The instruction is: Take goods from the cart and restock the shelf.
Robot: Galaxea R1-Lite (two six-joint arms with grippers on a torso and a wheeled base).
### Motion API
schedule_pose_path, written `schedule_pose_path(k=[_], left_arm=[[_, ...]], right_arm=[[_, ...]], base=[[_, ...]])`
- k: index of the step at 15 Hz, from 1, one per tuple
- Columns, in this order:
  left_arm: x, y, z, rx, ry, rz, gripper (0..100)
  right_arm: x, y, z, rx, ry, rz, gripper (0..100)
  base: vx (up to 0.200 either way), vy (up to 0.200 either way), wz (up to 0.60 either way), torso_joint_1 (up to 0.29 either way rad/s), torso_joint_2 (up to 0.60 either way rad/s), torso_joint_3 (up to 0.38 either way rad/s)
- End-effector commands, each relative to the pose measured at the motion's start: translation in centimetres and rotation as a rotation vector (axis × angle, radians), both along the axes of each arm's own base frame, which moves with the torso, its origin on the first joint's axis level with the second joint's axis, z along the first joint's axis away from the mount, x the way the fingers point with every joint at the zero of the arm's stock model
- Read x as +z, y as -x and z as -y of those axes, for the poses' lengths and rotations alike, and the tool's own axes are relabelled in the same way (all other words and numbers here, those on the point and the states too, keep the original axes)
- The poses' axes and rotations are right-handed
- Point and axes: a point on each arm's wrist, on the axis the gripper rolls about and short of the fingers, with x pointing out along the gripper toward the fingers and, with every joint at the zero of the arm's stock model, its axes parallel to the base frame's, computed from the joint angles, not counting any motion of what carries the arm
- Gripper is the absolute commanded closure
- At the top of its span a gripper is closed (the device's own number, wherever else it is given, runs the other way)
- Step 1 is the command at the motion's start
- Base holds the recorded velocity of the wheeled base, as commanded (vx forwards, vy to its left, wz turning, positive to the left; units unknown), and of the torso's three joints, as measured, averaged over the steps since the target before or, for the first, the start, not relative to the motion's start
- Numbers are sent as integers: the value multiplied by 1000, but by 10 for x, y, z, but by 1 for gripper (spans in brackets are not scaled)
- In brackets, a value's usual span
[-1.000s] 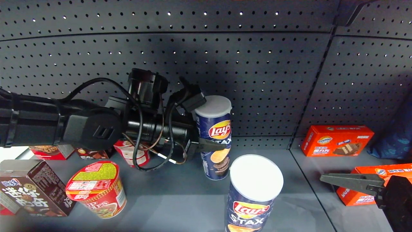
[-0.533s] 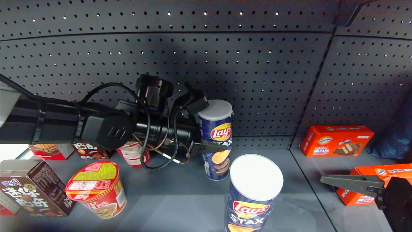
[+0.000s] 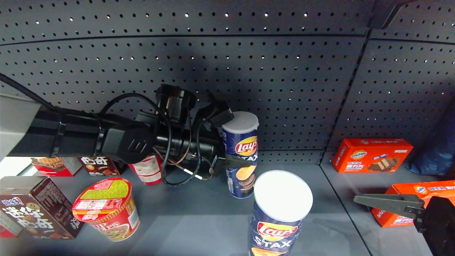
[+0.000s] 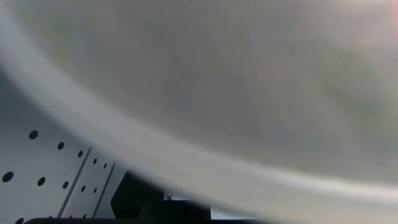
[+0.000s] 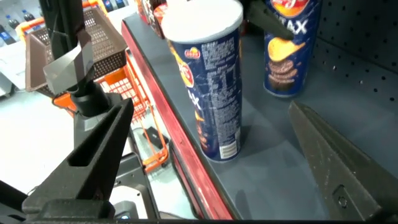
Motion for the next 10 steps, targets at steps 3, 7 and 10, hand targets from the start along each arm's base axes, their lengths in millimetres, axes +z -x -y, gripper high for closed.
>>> schedule_pose_path(k=[3,7,10], left_arm=[[-2,-1,1,0,-2,-3,100],[-6,-3,3,0,-6,-10,100],[-8,-4,4,-1,-10,-15,100]], right_arm=[[-1,0,0,5,-2,-14,0],[-3,1,0,5,-5,-16,0],[-3,1,0,5,-4,-17,0]], base=[[0,0,0,0,0,0],[0,0,0,0,0,0],[0,0,0,0,0,0]])
